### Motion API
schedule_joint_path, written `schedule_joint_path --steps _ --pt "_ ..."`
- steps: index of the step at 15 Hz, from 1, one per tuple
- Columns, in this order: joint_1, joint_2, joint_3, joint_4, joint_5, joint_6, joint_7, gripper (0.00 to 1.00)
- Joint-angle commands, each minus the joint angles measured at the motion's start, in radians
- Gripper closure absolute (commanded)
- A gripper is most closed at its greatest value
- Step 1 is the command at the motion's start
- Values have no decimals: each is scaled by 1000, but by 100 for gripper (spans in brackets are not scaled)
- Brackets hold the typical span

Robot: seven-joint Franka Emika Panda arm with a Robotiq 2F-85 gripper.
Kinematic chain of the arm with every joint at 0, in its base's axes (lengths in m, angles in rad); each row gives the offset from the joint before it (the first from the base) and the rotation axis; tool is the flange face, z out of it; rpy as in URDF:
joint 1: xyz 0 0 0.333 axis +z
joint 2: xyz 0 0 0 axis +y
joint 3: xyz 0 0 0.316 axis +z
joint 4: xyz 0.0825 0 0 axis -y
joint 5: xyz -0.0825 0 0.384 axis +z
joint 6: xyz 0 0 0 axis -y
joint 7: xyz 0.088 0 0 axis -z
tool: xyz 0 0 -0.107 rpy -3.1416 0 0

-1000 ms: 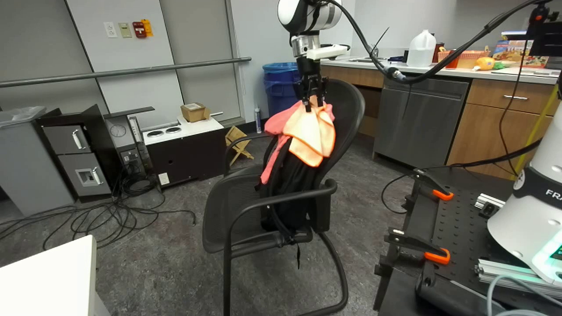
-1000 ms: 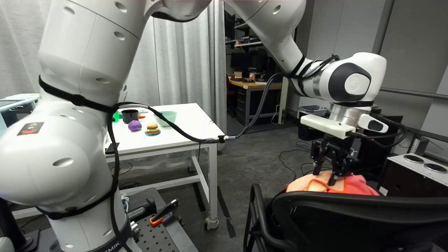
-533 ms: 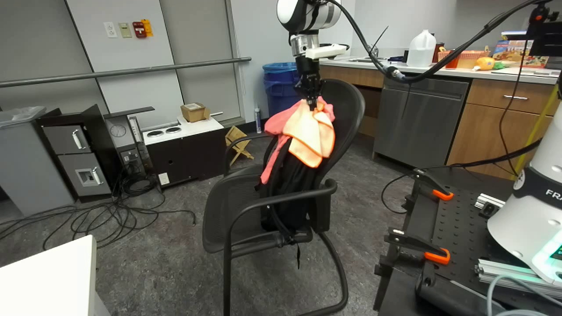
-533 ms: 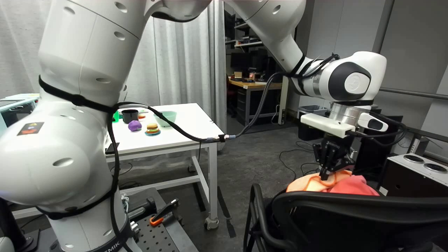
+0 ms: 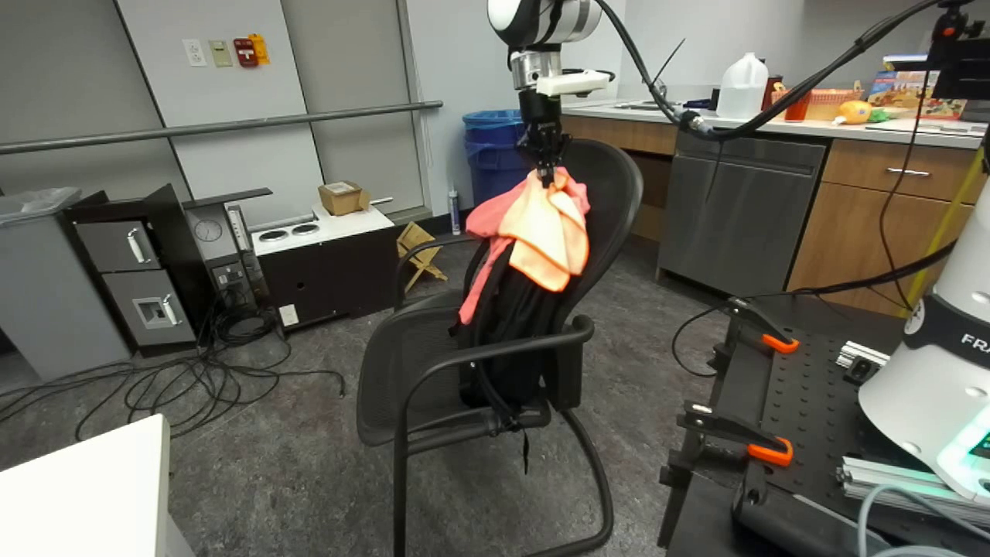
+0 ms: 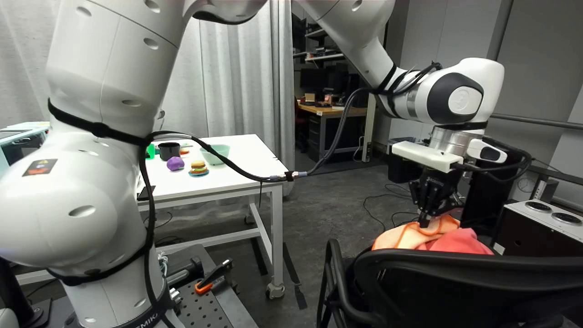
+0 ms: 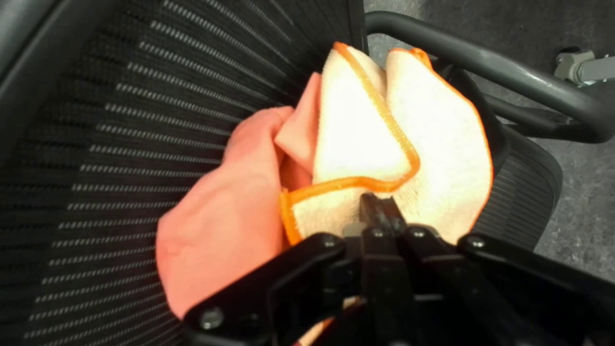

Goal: Hang the orange cloth and shirt on the back of the chair

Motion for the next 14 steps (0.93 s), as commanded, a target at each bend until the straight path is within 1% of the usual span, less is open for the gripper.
schedule_joint_path --steps 1,9,14 --pt "9 -112 -1 -71 7 19 15 100" --pt "4 -378 -14 -236 28 -27 3 100" --pt "-12 -500 -51 -316 26 -13 2 100"
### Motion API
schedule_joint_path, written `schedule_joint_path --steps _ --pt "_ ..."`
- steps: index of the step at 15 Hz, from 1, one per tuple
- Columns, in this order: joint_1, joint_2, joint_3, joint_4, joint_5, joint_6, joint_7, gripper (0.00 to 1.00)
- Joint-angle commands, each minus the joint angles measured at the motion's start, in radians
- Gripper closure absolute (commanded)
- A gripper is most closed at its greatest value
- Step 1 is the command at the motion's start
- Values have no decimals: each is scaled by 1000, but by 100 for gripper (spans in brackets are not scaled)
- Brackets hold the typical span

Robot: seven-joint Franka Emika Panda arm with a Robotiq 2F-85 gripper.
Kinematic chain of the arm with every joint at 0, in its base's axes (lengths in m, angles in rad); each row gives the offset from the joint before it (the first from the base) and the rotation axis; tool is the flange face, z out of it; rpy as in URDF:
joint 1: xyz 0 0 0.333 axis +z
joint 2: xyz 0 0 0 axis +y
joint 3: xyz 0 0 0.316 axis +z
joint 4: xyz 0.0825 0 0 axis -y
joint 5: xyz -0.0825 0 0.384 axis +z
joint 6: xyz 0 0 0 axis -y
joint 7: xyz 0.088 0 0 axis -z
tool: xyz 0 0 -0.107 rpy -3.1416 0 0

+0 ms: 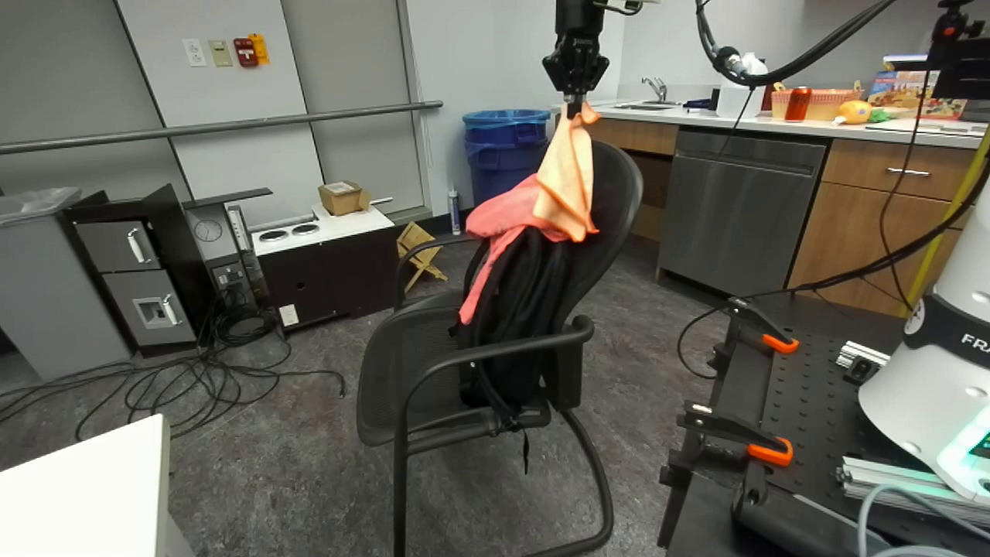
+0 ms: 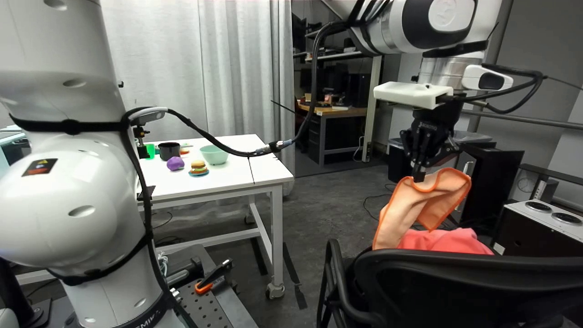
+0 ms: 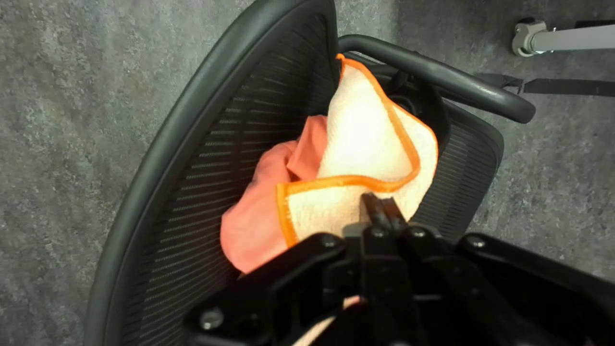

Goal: Hang the orange cloth and shirt on the back of the chair

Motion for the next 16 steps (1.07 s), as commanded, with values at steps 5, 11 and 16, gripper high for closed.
schedule_joint_path --steps 5,11,16 --pt "-44 -125 -91 -83 32 2 -5 100" --pt "-82 -64 -149 -56 49 2 0 100" --pt "-92 -16 -157 -54 37 11 18 100"
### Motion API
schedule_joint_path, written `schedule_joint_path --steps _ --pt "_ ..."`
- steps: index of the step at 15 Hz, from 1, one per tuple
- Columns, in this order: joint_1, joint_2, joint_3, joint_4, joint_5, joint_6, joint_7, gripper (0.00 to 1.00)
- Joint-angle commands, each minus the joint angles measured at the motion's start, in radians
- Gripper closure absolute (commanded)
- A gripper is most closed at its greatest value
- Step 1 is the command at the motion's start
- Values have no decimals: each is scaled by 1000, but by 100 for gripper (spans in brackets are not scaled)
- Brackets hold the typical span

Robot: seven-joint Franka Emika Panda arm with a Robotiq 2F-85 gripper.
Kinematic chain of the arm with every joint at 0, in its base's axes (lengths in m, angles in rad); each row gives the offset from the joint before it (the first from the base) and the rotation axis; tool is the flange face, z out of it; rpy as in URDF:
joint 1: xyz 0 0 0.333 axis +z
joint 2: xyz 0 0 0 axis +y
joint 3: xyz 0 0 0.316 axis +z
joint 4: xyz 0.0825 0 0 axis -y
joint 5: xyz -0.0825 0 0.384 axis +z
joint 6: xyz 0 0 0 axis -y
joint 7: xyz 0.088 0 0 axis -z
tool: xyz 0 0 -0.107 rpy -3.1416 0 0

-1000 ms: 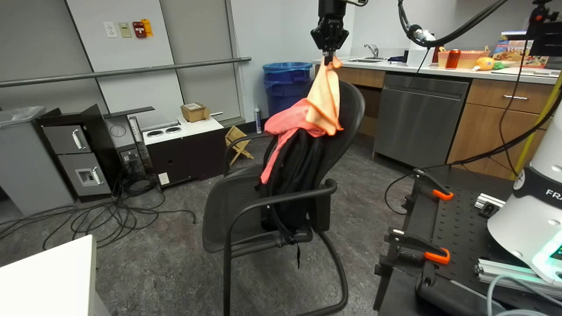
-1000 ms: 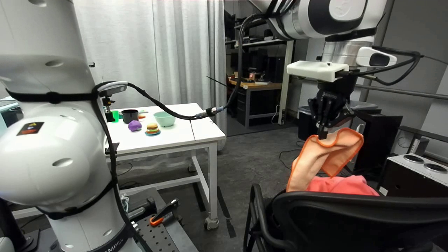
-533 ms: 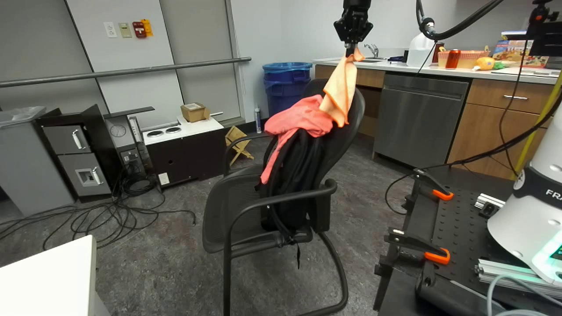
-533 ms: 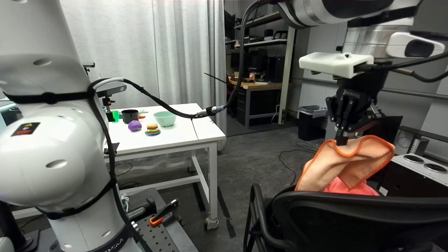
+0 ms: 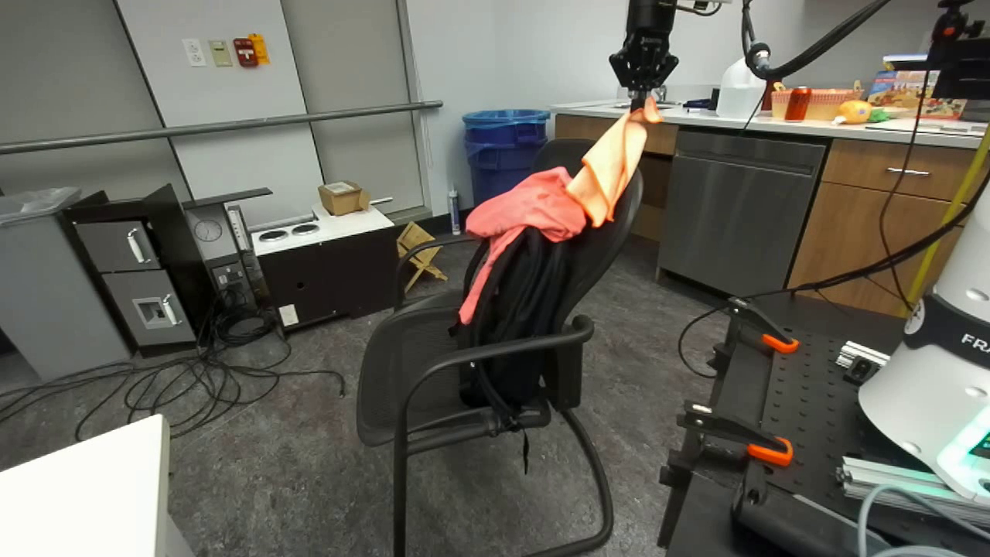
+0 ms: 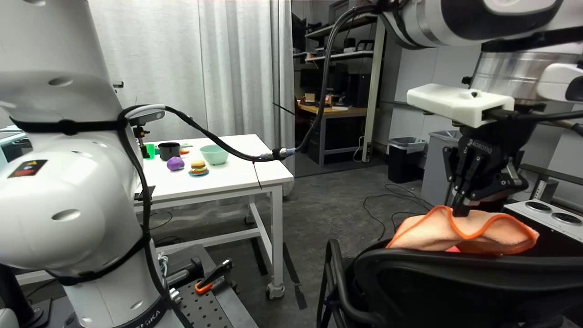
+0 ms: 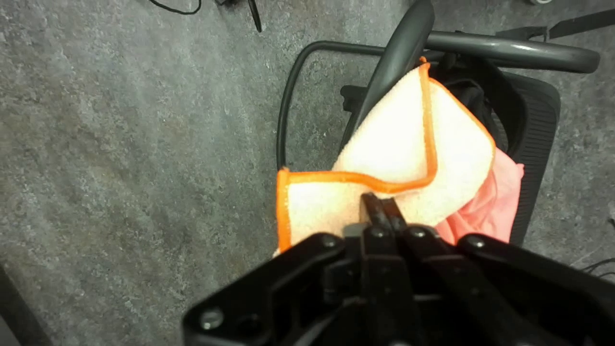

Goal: Hang the orange cloth and shirt on the back of the chair

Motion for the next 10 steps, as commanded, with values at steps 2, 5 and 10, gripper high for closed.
schedule_joint_path --steps 2,5,10 --pt "-11 44 0 11 13 6 25 73" --pt "-12 56 0 13 16 2 33 52" --pt "-12 60 1 17 19 0 33 13"
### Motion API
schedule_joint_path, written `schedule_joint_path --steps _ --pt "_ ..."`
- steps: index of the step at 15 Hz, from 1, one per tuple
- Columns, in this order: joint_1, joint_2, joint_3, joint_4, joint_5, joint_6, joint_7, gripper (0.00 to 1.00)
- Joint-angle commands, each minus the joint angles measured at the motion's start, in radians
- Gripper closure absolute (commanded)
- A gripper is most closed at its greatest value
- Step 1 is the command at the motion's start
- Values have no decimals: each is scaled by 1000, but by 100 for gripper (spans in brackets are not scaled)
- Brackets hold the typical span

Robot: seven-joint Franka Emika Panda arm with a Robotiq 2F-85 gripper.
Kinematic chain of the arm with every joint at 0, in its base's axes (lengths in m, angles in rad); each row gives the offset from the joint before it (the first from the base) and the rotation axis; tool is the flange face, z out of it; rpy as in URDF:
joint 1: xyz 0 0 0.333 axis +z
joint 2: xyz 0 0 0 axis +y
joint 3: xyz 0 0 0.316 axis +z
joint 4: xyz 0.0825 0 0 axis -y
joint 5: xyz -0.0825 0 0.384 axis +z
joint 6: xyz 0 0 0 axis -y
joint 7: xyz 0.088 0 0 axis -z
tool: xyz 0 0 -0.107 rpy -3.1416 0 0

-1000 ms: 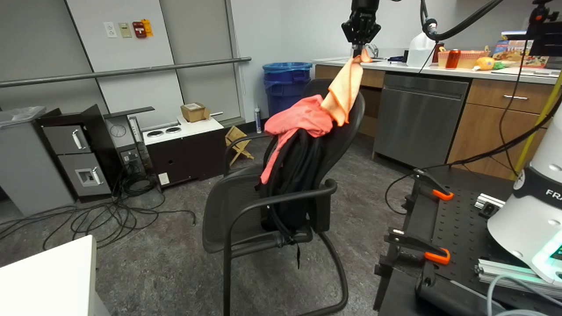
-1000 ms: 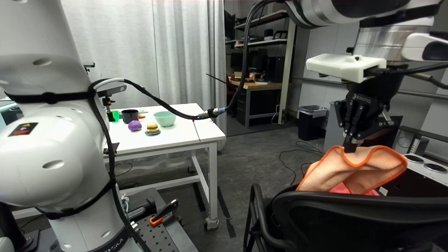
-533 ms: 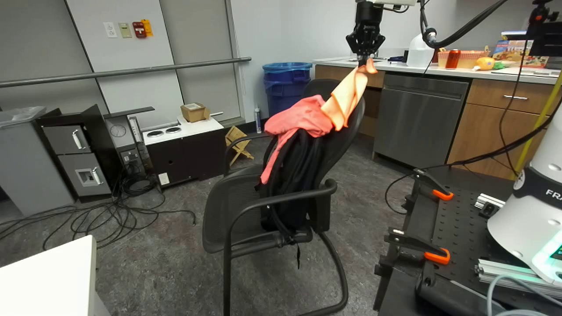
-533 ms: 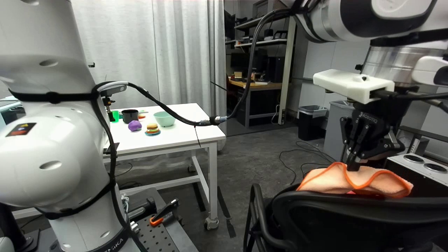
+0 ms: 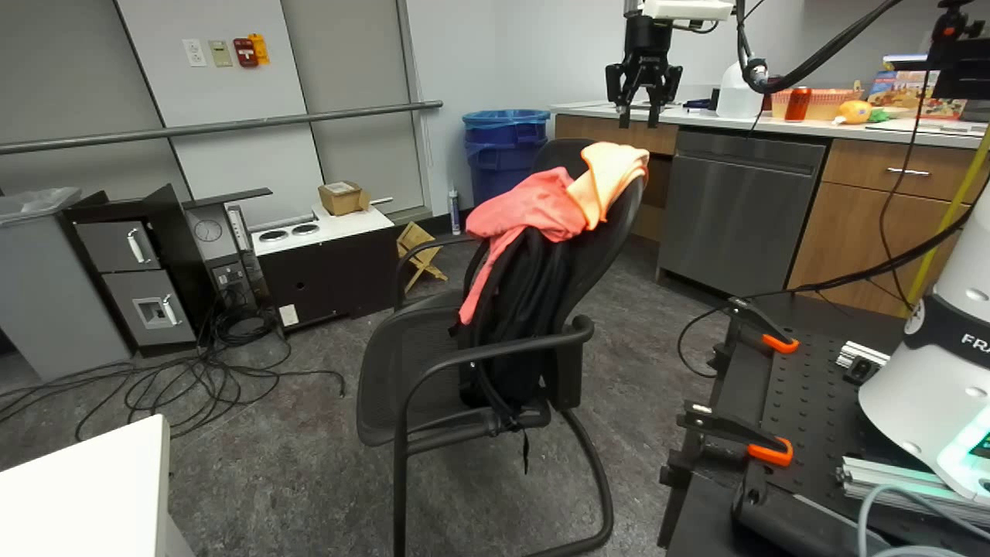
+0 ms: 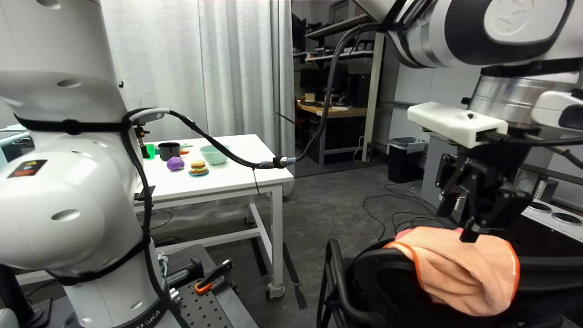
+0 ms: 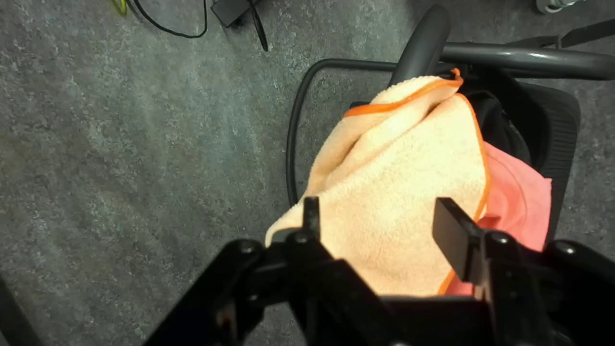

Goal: Hang the orange cloth and shirt on the back of the chair

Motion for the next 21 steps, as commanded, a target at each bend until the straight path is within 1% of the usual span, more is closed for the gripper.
schedule_joint_path --steps 1,2,7,11,16,21 --pt "-9 4 4 17 21 -1 3 6" --pt "-8 4 5 21 22 -2 1 0" --pt "2 11 19 61 25 2 0 0" --pt "21 46 50 136 33 5 7 0" --pt "39 146 90 266 30 2 2 0" --pt "30 286 110 398 34 -5 0 0"
